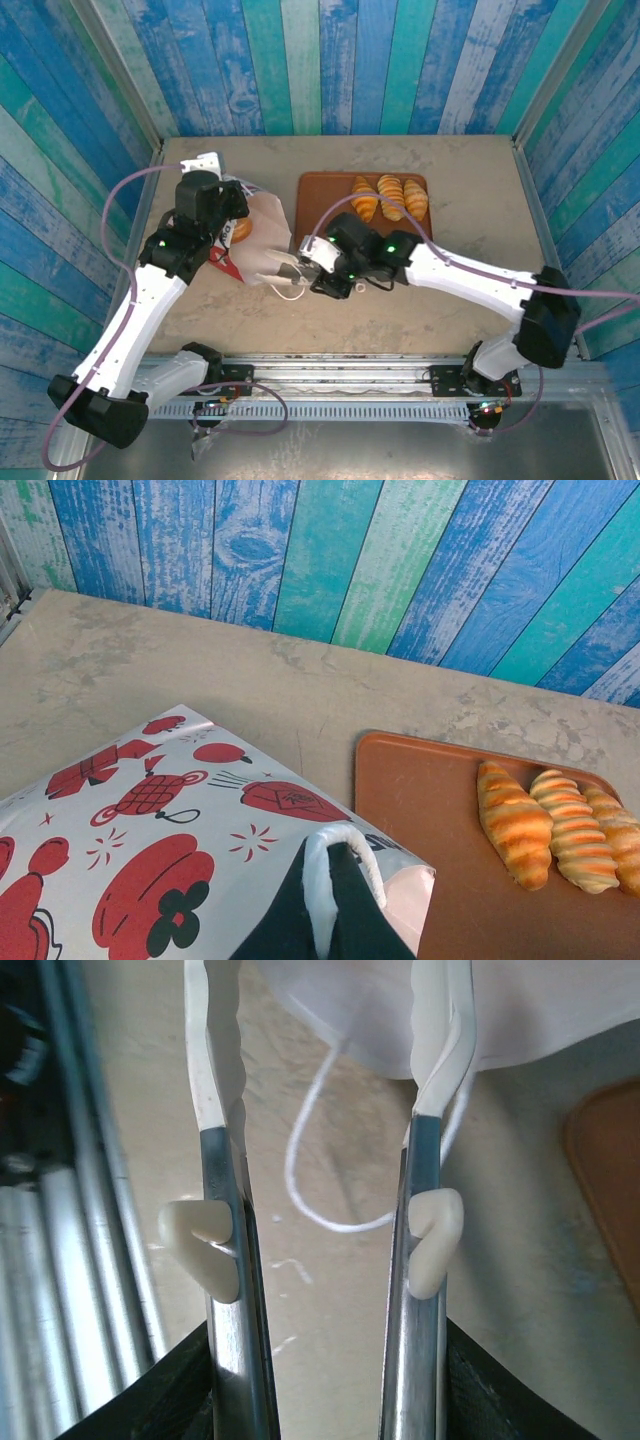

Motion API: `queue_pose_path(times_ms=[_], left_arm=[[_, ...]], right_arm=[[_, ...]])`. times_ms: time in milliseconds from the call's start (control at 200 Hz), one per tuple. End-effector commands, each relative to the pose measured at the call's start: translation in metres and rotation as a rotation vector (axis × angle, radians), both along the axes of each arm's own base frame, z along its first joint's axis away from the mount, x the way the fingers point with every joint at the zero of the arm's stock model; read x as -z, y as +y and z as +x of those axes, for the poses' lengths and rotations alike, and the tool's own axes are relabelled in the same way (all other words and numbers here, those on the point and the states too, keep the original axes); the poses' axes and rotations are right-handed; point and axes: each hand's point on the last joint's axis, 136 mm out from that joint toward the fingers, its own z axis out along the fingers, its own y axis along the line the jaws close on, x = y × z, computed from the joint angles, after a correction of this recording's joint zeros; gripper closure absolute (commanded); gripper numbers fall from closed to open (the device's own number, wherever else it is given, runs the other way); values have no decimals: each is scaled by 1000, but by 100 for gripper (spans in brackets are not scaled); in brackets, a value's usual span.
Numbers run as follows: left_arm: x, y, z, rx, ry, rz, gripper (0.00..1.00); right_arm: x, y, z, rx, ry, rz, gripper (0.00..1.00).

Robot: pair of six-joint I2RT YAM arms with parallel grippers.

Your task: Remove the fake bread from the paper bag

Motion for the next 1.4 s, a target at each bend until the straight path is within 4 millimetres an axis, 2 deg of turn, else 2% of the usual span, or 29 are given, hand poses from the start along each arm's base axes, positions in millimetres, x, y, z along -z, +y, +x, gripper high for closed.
queue_pose_path(times_ms=[0, 140, 280, 641, 1147, 1397], left_arm=[[-12, 4, -9, -4, -32, 1, 100], [-13, -2, -9, 20, -46, -36, 100], [-14, -5, -7, 30, -47, -45, 100], [-18, -8, -8, 48, -57, -56, 100], [-13, -16, -2, 72, -48, -77, 100], [-13, -17, -1, 76, -49, -82, 100]], right_arm=[[-2, 3, 22, 38, -144, -114, 51], [-1, 19, 41, 83, -208, -155, 47], [1, 32, 58, 94, -283, -223, 48], [15, 63, 77, 55, -337, -295, 48], [31, 81, 108, 78, -437, -394, 44], [39, 90, 114, 62, -454, -408, 43]])
